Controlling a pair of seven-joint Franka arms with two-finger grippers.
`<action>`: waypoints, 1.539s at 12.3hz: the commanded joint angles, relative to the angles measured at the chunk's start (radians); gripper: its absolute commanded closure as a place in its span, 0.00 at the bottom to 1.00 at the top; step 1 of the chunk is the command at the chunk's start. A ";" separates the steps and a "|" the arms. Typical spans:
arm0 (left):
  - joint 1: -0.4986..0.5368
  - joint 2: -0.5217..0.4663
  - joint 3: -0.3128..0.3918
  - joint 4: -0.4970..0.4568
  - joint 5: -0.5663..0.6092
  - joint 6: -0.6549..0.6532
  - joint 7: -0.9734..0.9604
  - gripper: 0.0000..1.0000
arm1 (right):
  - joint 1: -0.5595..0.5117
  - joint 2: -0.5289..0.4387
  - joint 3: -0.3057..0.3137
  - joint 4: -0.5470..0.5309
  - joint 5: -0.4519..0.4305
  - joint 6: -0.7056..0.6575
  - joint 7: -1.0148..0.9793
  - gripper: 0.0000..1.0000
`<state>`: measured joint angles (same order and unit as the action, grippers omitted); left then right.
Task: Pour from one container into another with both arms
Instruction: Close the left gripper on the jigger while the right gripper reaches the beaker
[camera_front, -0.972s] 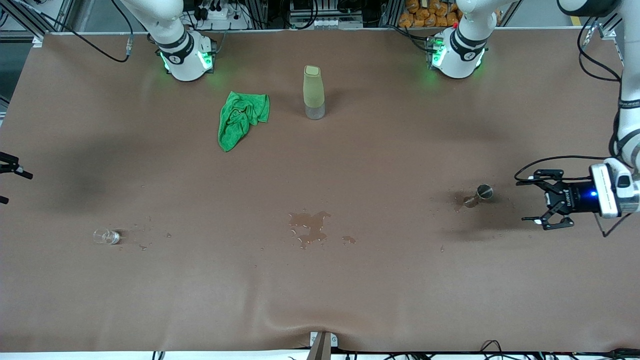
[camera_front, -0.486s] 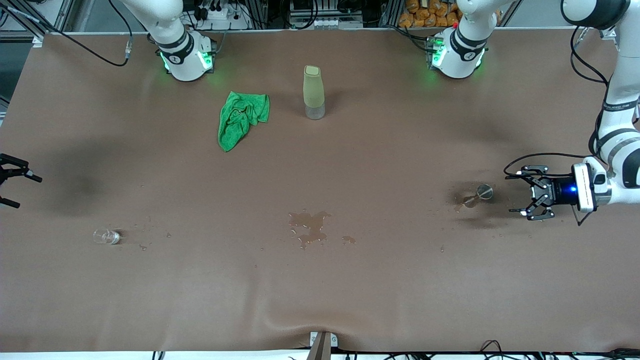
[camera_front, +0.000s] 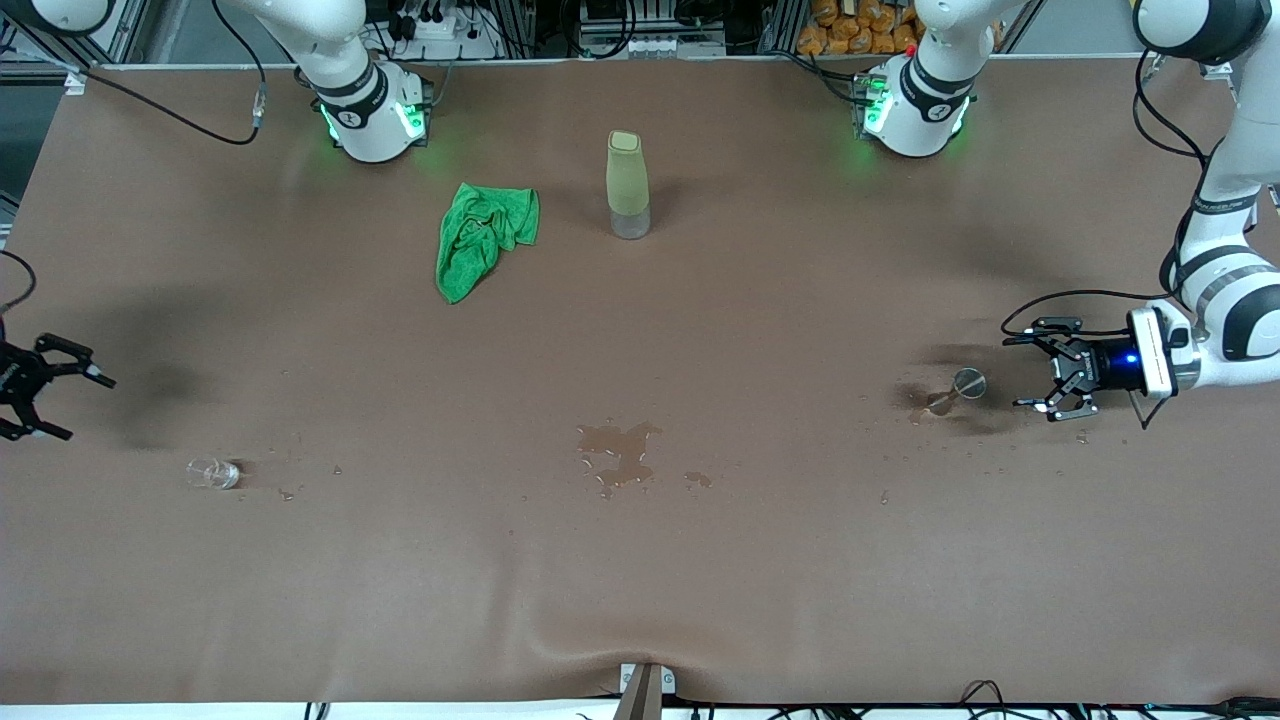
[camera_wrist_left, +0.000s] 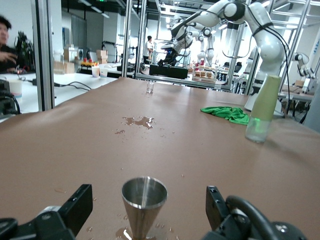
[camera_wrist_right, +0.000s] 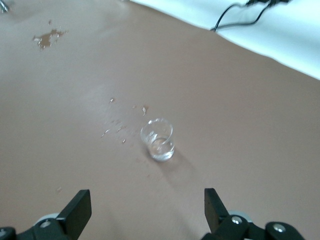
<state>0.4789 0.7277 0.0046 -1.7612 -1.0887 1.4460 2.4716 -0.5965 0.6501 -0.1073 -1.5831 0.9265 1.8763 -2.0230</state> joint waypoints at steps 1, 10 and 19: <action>0.012 0.041 -0.005 0.000 -0.013 -0.012 0.101 0.00 | -0.022 0.046 0.018 0.018 0.081 0.049 -0.080 0.00; 0.001 0.165 -0.005 0.035 -0.060 0.014 0.199 0.00 | 0.035 0.180 0.021 0.018 0.331 0.078 -0.221 0.00; -0.040 0.211 -0.012 0.046 -0.166 0.034 0.204 0.00 | 0.086 0.249 0.023 0.020 0.462 0.107 -0.324 0.00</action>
<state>0.4561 0.9269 -0.0090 -1.7144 -1.2150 1.4726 2.6635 -0.5186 0.8840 -0.0828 -1.5811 1.3563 1.9821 -2.3249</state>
